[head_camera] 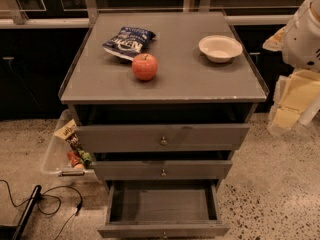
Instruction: Close bottom drawer
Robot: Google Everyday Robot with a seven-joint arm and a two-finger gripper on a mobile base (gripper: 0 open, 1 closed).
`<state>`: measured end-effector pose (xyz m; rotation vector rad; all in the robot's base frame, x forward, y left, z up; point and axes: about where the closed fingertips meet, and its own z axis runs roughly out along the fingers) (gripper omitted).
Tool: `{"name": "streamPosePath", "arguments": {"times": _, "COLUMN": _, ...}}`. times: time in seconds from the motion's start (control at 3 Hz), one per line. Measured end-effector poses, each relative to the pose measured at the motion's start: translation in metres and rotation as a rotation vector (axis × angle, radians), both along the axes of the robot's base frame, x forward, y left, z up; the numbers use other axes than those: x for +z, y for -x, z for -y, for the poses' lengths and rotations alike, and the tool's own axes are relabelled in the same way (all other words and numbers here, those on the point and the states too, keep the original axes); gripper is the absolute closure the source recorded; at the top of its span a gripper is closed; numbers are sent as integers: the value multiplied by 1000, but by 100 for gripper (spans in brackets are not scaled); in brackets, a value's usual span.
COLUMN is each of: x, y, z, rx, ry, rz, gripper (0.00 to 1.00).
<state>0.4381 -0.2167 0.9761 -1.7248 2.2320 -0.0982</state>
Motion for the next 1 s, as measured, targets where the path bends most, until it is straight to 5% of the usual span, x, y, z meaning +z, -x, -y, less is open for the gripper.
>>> {"name": "streamPosePath", "arguments": {"times": 1.0, "x": -41, "y": 22, "z": 5, "rx": 17, "ry": -20, "rz": -6, "gripper": 0}}
